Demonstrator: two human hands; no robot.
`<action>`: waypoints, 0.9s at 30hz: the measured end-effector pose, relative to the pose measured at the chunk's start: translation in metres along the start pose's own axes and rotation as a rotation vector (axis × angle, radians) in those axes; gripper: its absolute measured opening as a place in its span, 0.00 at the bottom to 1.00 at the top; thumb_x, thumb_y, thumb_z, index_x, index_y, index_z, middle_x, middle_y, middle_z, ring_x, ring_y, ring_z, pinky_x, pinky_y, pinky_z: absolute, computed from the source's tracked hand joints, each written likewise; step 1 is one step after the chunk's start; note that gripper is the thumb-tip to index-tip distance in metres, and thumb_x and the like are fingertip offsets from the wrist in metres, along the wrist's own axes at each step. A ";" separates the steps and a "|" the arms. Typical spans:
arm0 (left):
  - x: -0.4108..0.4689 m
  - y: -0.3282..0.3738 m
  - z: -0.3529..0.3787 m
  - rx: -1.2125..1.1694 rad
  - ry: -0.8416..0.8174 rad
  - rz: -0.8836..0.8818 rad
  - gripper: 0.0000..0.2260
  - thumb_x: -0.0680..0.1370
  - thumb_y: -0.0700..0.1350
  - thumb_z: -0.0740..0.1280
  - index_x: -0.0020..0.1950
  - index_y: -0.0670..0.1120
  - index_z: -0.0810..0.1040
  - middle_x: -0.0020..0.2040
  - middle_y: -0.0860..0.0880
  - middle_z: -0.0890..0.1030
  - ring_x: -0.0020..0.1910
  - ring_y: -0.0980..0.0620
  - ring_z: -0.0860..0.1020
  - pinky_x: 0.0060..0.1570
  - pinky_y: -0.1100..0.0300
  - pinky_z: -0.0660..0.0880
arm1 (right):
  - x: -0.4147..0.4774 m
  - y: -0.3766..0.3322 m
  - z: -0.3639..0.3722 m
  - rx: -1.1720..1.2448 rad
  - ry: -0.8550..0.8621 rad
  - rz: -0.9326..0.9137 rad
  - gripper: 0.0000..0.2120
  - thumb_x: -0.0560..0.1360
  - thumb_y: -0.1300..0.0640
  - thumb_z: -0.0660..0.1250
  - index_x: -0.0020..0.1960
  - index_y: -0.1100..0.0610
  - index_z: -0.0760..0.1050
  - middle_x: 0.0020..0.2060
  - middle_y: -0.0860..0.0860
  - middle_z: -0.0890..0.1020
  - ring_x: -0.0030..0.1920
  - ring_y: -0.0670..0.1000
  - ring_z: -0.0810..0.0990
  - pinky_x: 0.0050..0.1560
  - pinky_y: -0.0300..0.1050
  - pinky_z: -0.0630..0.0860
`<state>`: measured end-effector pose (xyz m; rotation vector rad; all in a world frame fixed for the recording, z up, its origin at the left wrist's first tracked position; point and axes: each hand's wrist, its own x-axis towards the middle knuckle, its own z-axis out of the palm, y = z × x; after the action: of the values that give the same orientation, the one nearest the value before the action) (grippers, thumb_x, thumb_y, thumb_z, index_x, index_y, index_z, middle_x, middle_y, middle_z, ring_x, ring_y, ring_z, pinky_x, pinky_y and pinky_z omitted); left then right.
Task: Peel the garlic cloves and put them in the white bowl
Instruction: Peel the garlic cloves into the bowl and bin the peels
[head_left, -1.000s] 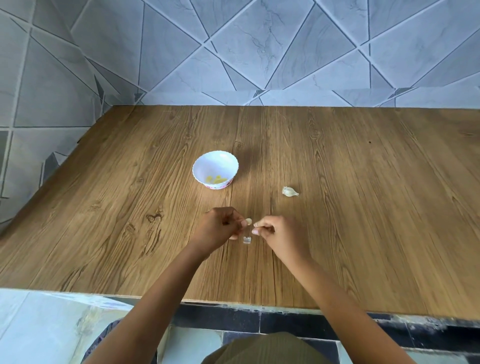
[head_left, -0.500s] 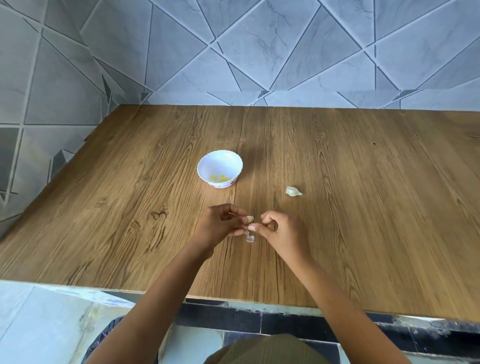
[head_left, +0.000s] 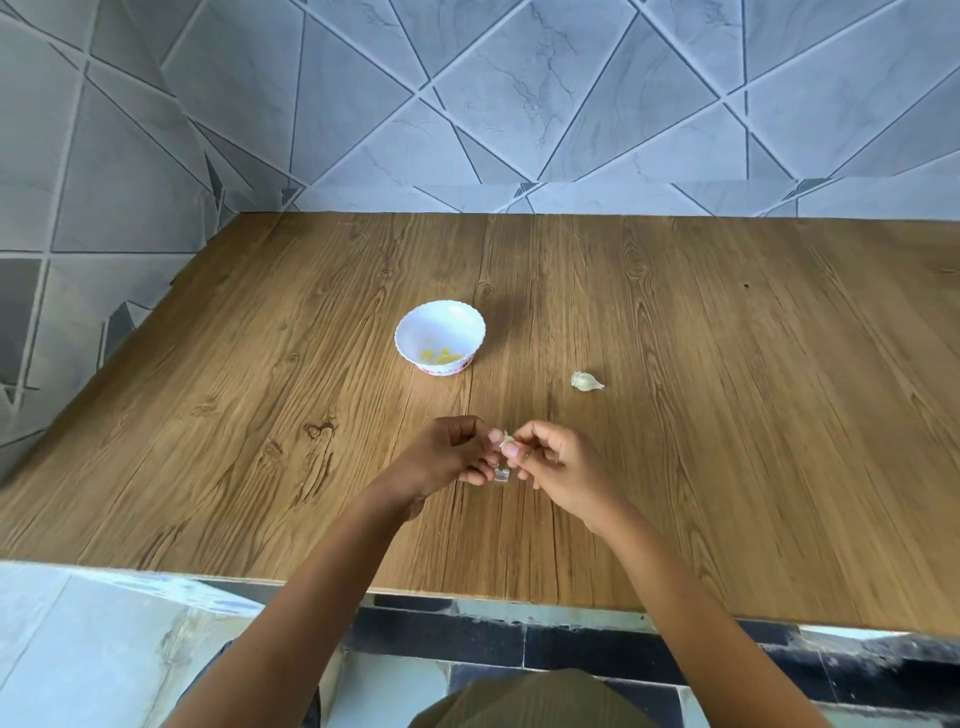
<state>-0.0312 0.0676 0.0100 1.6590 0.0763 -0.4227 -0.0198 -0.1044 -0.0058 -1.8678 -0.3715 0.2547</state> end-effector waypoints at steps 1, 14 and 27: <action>0.000 0.001 0.002 0.007 0.004 0.003 0.11 0.76 0.51 0.65 0.42 0.44 0.79 0.36 0.50 0.81 0.36 0.56 0.79 0.36 0.66 0.76 | 0.000 -0.001 0.000 -0.083 0.020 -0.054 0.07 0.77 0.58 0.65 0.41 0.59 0.76 0.33 0.46 0.79 0.32 0.43 0.77 0.34 0.39 0.75; -0.004 0.002 0.024 0.089 0.177 0.146 0.10 0.81 0.42 0.61 0.41 0.42 0.76 0.33 0.48 0.79 0.32 0.52 0.79 0.32 0.64 0.75 | -0.004 0.002 0.015 -0.346 0.263 -0.255 0.12 0.80 0.60 0.59 0.38 0.60 0.67 0.27 0.42 0.66 0.26 0.41 0.64 0.29 0.32 0.59; -0.001 0.005 0.016 0.223 0.053 0.232 0.11 0.82 0.39 0.58 0.41 0.41 0.75 0.33 0.50 0.76 0.31 0.59 0.76 0.33 0.67 0.72 | -0.002 0.009 0.012 0.162 0.032 -0.054 0.17 0.82 0.59 0.54 0.37 0.66 0.69 0.28 0.49 0.67 0.28 0.42 0.65 0.32 0.33 0.63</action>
<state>-0.0346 0.0518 0.0141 1.8741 -0.1278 -0.2164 -0.0244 -0.0972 -0.0186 -1.6981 -0.3678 0.2125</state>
